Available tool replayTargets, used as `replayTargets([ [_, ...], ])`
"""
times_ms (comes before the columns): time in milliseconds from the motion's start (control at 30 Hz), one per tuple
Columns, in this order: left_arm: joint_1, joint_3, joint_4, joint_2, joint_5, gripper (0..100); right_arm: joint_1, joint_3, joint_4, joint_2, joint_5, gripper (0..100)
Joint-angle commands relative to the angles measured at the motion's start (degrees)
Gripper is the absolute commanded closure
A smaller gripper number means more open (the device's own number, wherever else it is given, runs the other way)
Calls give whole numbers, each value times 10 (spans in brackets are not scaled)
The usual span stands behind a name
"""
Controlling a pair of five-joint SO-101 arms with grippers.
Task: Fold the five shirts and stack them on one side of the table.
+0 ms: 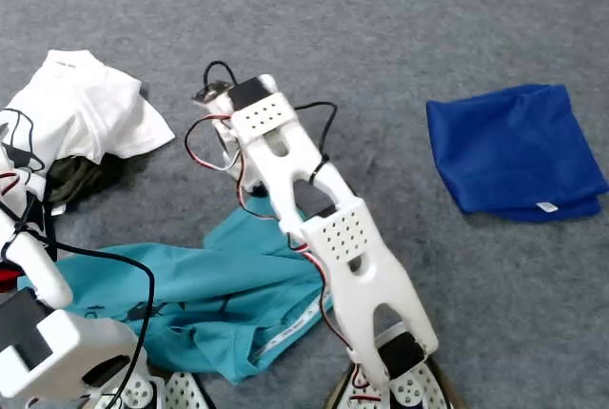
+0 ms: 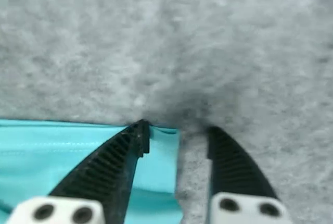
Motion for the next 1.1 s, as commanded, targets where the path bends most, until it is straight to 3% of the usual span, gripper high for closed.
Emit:
replayTargets([
  [0,-6,1,5,-22,-2,981,-3,-15,5,5,-4,908],
  [467,-26,-2,5,-20,-5,981,1,108,6,-86,-4,906],
  [700,-28,0,5,-22,-5,981,-2,130,4,-83,-4,792],
  [867,-28,0,5,-22,-5,981,0,126,3,-52,-4,825],
  [1067,-28,0,5,-22,-5,981,0,126,3,-49,-4,941],
])
